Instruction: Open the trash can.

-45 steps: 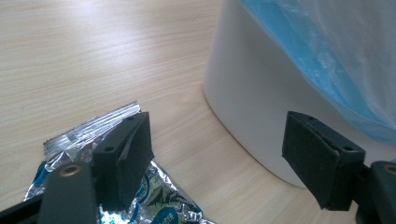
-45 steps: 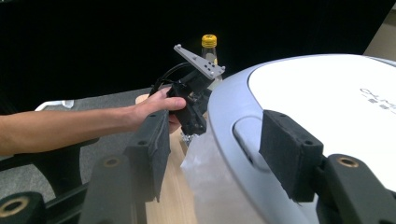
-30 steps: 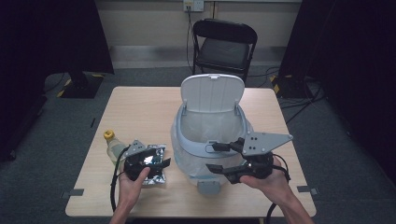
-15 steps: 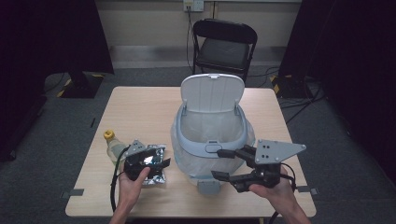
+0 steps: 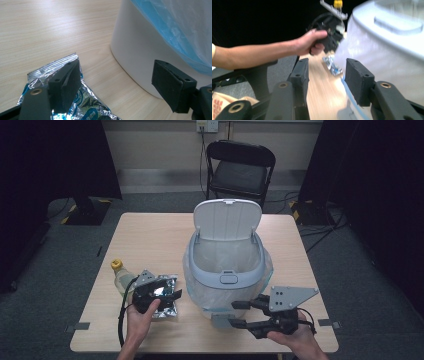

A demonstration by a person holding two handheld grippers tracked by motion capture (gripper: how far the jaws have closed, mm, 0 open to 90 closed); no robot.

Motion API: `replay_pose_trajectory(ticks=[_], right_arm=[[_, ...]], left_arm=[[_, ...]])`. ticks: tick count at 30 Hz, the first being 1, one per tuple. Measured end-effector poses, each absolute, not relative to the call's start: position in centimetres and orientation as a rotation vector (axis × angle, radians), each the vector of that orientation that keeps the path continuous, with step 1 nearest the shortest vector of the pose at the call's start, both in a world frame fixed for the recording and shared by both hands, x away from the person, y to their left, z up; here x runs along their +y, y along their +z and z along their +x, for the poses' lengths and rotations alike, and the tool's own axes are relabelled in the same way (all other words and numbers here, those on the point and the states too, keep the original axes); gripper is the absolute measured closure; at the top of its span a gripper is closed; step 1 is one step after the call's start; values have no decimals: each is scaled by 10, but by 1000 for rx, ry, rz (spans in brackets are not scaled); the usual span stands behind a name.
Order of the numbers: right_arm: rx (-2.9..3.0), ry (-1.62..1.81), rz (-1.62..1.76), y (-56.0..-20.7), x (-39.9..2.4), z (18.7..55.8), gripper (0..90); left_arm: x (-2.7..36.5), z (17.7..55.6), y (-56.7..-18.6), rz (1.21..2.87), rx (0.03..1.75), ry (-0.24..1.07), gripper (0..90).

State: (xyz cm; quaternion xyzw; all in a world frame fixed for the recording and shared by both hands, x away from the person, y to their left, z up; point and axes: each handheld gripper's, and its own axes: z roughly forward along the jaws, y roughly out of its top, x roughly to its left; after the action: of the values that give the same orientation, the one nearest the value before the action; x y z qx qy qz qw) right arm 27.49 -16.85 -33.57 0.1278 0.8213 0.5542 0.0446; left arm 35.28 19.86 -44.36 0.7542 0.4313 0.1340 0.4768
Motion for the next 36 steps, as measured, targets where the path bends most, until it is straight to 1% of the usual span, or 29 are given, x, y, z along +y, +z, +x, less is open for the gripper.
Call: replay_pose_trajectory(ticks=[7, 8, 9, 13, 15, 16, 17, 18, 21, 25, 26, 28, 30, 31, 32, 34, 35, 36], right_arm=[[2587, 1671, 490, -362, -177, 284, 578], [2613, 1663, 511, -371, -180, 286, 587], [2613, 1663, 511, -371, -180, 286, 587], [2646, 1621, 589, -391, -187, 294, 593], [2677, 1548, 656, -408, -193, 300, 604], [2677, 1548, 656, -408, -193, 300, 604], [2685, 1504, 708, -419, -197, 306, 609], [2685, 1504, 708, -419, -197, 306, 609], [2652, 1422, 790, -435, -206, 316, 609], [2573, 1327, 936, -454, -222, 334, 562], [2518, 1305, 1015, -463, -232, 344, 535], [2493, 1306, 1055, -466, -236, 349, 526], [2423, 1247, 1108, -471, -242, 357, 456], [2369, 1190, 1155, -475, -246, 364, 377], [2369, 1190, 1155, -475, -246, 364, 377], [2304, 1101, 1204, -480, -250, 373, 264], [2304, 1101, 1204, -480, -250, 373, 264], [2280, 1069, 1238, -484, -253, 377, 224]], left_arm=[[197, 353, -444, 1847, 1049, 322, 230], [197, 353, -443, 1848, 1047, 321, 230], [196, 353, -443, 1850, 1047, 323, 230], [196, 353, -444, 1852, 1051, 320, 230], [196, 353, -444, 1851, 1052, 321, 230], [196, 353, -445, 1851, 1053, 320, 230], [196, 353, -445, 1852, 1053, 321, 230], [196, 353, -445, 1853, 1052, 319, 230], [198, 353, -444, 1859, 1051, 325, 230], [199, 351, -445, 1861, 1055, 319, 231], [200, 351, -445, 1858, 1058, 320, 231], [201, 351, -445, 1853, 1062, 318, 231], [203, 350, -446, 1852, 1069, 317, 231], [204, 349, -446, 1856, 1070, 320, 230], [205, 348, -447, 1851, 1073, 314, 230], [206, 345, -448, 1851, 1074, 310, 230], [206, 344, -448, 1854, 1075, 308, 230], [207, 342, -449, 1869, 1072, 308, 230]])
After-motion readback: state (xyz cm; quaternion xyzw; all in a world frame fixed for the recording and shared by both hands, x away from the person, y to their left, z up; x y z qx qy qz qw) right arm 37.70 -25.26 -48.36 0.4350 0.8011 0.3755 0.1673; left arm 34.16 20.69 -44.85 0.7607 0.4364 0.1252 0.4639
